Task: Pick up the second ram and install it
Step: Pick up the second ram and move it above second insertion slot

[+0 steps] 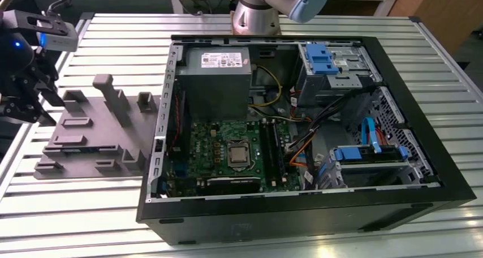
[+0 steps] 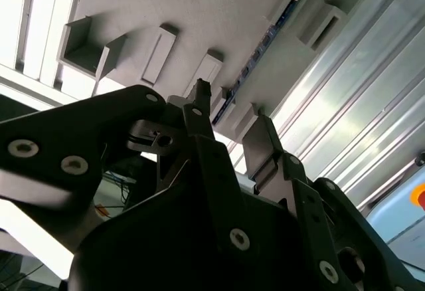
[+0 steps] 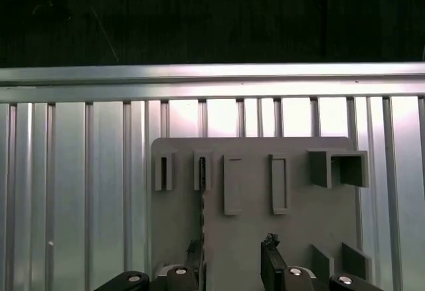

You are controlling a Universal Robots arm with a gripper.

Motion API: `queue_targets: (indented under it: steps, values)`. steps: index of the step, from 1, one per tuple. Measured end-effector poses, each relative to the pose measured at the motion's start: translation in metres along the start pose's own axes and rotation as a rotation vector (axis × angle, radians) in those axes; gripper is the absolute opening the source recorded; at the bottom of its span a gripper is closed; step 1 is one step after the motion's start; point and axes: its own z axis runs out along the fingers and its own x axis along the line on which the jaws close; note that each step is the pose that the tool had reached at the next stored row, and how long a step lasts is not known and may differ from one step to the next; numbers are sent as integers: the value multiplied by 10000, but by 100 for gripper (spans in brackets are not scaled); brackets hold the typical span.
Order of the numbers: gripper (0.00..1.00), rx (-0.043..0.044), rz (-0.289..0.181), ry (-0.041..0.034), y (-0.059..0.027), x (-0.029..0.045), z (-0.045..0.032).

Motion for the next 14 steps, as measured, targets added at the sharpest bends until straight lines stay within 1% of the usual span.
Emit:
queue_targets:
  steps: [14]
  values:
    - [47,0,1,0,-3,45,121]
